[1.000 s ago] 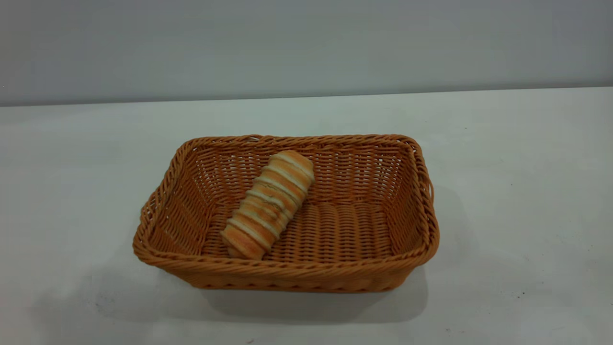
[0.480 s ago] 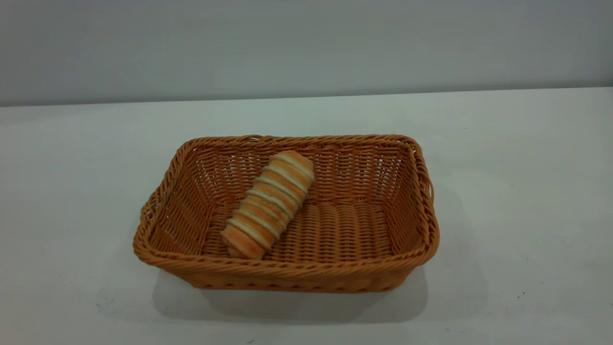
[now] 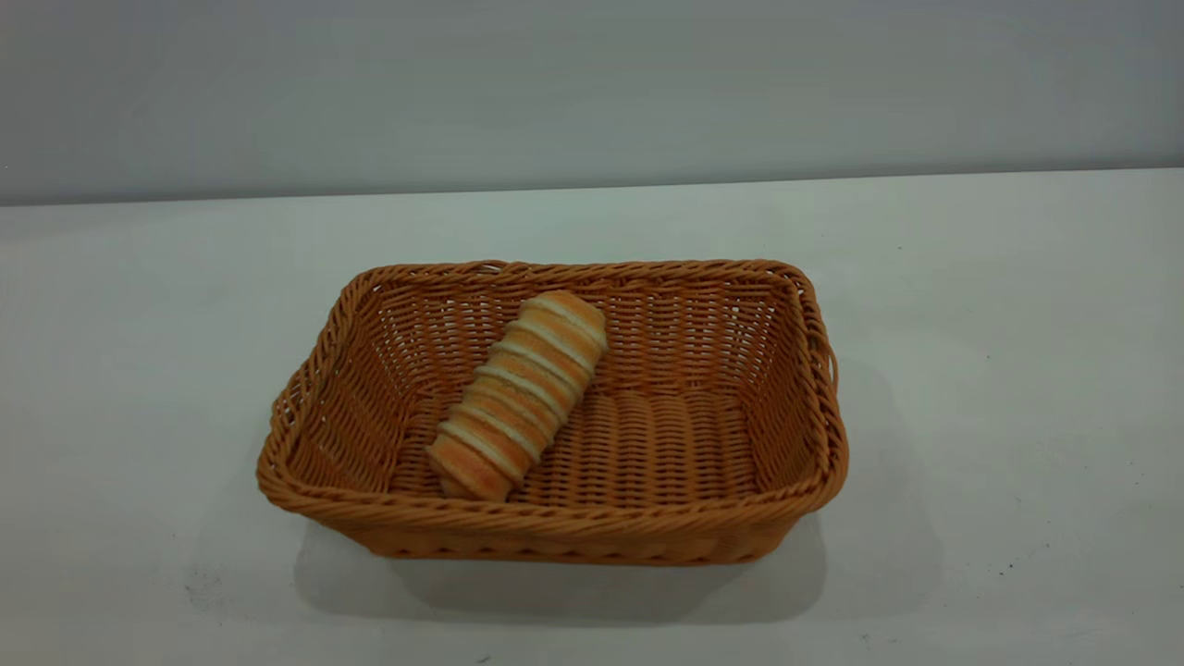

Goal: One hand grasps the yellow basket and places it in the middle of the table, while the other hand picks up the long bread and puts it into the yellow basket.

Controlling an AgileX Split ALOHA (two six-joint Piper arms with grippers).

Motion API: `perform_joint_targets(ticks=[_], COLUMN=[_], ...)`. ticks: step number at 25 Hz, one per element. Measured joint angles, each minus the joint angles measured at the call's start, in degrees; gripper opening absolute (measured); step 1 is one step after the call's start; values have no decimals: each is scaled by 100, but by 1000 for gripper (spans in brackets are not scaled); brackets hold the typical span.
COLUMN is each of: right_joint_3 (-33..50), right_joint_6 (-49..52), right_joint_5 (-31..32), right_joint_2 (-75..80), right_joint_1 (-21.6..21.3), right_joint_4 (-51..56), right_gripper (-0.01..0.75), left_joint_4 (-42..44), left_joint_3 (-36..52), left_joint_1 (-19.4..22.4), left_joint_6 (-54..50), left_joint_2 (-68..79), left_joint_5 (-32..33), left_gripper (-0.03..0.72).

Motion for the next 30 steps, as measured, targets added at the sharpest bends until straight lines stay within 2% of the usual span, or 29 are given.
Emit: perform_joint_targets(ticks=[12, 30], right_joint_3=[0, 0], right_joint_6=[5, 5], right_joint_5=[0, 0], right_joint_2=[0, 0], right_joint_1=[0, 0], right_joint_4=[6, 152], right_gripper=[589, 589], left_joint_4=[-78, -141], left_joint_3=[263, 335], left_joint_1=[0, 0], left_joint_6=[0, -3], left_joint_2=[-1204, -1292], left_joint_5=[412, 375], left_gripper=[529, 529])
